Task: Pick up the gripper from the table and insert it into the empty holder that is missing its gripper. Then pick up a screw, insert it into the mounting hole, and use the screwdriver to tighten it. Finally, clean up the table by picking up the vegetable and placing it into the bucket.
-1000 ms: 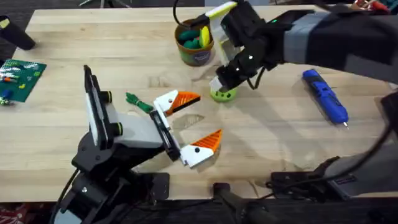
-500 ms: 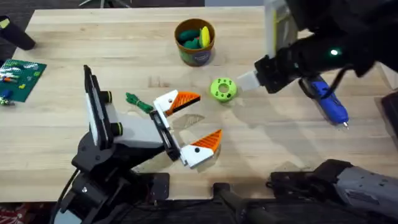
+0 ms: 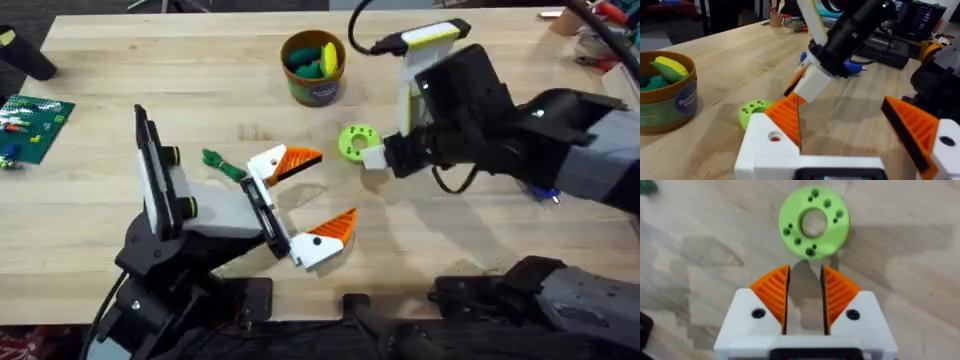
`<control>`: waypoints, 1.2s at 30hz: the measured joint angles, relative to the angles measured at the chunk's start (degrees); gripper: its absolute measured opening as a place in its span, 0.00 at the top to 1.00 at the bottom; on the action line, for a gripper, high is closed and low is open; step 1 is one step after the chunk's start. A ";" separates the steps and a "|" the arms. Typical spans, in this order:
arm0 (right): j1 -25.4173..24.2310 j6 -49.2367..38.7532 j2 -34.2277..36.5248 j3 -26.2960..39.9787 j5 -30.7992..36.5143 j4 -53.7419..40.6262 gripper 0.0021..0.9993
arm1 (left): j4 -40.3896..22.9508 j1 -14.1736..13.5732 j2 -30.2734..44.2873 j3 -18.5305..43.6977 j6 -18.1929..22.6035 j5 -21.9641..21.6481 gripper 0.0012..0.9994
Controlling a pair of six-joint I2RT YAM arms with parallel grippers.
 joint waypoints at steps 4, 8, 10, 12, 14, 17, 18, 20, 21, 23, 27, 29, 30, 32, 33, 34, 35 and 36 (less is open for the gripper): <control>0.00 0.20 2.22 0.02 -0.24 3.76 0.65 | 0.00 0.00 0.00 0.00 0.00 0.00 0.01; 0.00 0.26 7.02 0.00 -0.53 4.39 0.65 | 0.00 0.00 0.00 0.00 0.00 -0.01 0.01; 0.00 0.26 7.92 0.00 -0.53 4.97 0.65 | 0.00 0.00 0.00 0.00 0.00 0.00 0.01; 0.00 0.26 8.32 0.00 -0.53 6.07 0.65 | 0.00 0.00 0.00 0.00 0.00 0.00 0.01; 0.00 0.28 8.32 0.00 -0.54 7.00 0.65 | 0.00 0.00 0.00 0.00 0.00 0.00 0.01; 0.00 0.26 8.32 0.00 -0.55 7.31 0.65 | 0.00 0.00 0.00 0.00 0.00 0.00 0.01; 0.00 0.26 8.32 0.00 -0.54 7.30 0.65 | 0.00 0.00 0.00 0.00 0.00 0.00 0.01; 0.00 0.26 8.34 0.00 -0.54 7.32 0.65 | 0.00 0.00 0.00 0.00 0.02 0.00 0.01; 0.00 0.26 8.42 0.00 -0.53 7.34 0.65 | 0.00 0.00 0.00 0.00 0.01 0.00 0.01; 0.00 0.26 8.85 0.00 -0.55 7.31 0.65 | 0.00 0.00 0.00 0.00 0.01 0.00 0.01; 0.00 0.26 9.22 0.00 -0.55 7.31 0.65 | 0.00 0.00 0.00 0.00 0.01 0.00 0.01; 0.00 0.26 9.22 0.00 -0.55 7.27 0.65 | 0.00 0.00 0.00 0.00 0.00 0.00 0.01; 0.00 0.26 9.22 0.00 -0.55 7.28 0.65 | 0.00 0.00 0.00 0.00 0.00 0.00 0.01; 0.00 0.26 9.22 0.00 -0.55 7.28 0.65 | 0.00 0.00 0.00 0.00 0.00 0.00 0.01; 0.00 0.26 9.22 0.00 -0.55 7.28 0.65 | 0.00 0.00 0.00 0.00 0.00 0.00 0.01; 0.00 0.26 9.22 0.00 -0.55 7.28 0.65 | 0.00 0.00 0.00 0.00 0.01 0.00 0.01; -0.01 0.48 9.22 0.00 -0.49 7.18 0.76 | 0.00 0.00 0.00 0.00 0.00 0.00 0.01; 0.00 0.49 9.23 0.00 -0.50 7.12 0.80 | 0.00 0.00 0.00 0.00 0.01 0.00 0.01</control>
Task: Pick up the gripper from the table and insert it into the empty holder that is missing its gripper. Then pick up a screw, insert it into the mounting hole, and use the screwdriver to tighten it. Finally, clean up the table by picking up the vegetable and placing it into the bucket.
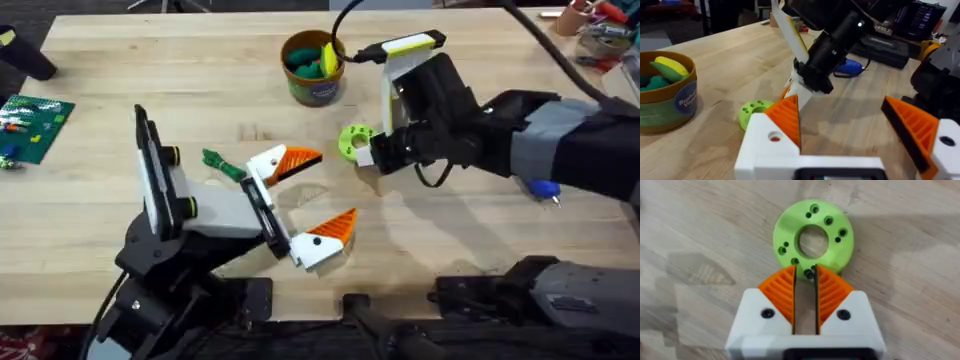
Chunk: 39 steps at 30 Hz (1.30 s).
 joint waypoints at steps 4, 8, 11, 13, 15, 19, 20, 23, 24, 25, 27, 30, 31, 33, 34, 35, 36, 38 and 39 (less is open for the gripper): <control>0.00 0.19 0.08 0.00 -0.02 -0.19 0.92 | 0.00 0.00 0.00 0.00 -0.01 0.00 0.01; 0.00 0.40 0.11 0.00 -0.01 -0.06 0.99 | 0.00 0.00 0.00 0.00 -0.01 0.00 0.01; 0.00 0.38 0.10 0.00 -0.01 -0.06 0.99 | 0.00 0.00 0.00 0.00 0.01 0.00 0.01; 0.00 0.39 0.11 0.00 -0.01 -0.06 0.99 | 0.00 0.00 0.00 0.00 0.00 0.00 0.01; 0.00 0.38 0.11 0.00 -0.01 -0.06 0.99 | 0.00 0.00 0.00 0.00 0.00 0.00 0.01; 0.00 0.39 0.10 0.00 -0.23 0.40 0.99 | 0.00 0.00 0.00 0.00 0.01 0.00 0.01; 0.00 0.40 0.11 0.00 -0.41 0.56 0.99 | 0.00 0.00 0.00 0.00 0.00 0.00 0.01; 0.00 0.39 0.12 0.03 -0.90 0.50 0.99 | 0.00 0.00 0.00 0.00 -0.01 0.00 0.01; 0.00 0.39 0.11 0.17 -0.91 0.06 0.99 | 0.00 0.00 0.00 0.00 -0.01 0.00 0.01; 0.00 0.39 0.08 0.49 -0.89 -0.69 0.99 | 0.00 0.00 0.00 0.00 -0.01 0.00 0.01; 0.00 0.38 -1.45 5.64 1.48 -9.30 0.99 | 0.00 0.00 0.00 0.00 -0.01 0.00 0.01; 0.00 0.37 -3.32 11.09 2.87 -15.46 0.99 | 0.00 0.00 0.00 0.00 -0.01 0.00 0.01; 0.00 0.36 -3.81 13.06 2.95 -17.48 0.99 | 0.00 0.00 0.00 0.00 -0.01 -0.01 0.01; 0.00 0.36 -4.73 16.37 2.72 -20.21 0.99 | 0.00 0.00 0.00 0.00 -0.01 0.00 0.01; 0.00 0.36 -5.19 17.58 2.60 -21.13 0.99 | 0.00 0.00 0.00 0.00 -0.01 0.00 0.01; 0.00 0.36 -5.58 18.39 2.54 -21.82 0.99 | 0.00 0.00 0.00 0.00 -0.01 0.00 0.01; 0.00 0.36 -5.90 18.80 2.53 -22.24 0.99 | 0.00 0.00 0.00 0.00 -0.01 0.00 0.01; 0.00 0.36 -6.21 19.01 2.53 -22.74 0.99 | 0.00 0.00 0.00 0.00 -0.01 0.00 0.01; 0.00 0.36 -6.18 19.02 2.53 -22.91 0.99 | 0.00 0.00 0.00 0.00 -0.01 0.00 0.01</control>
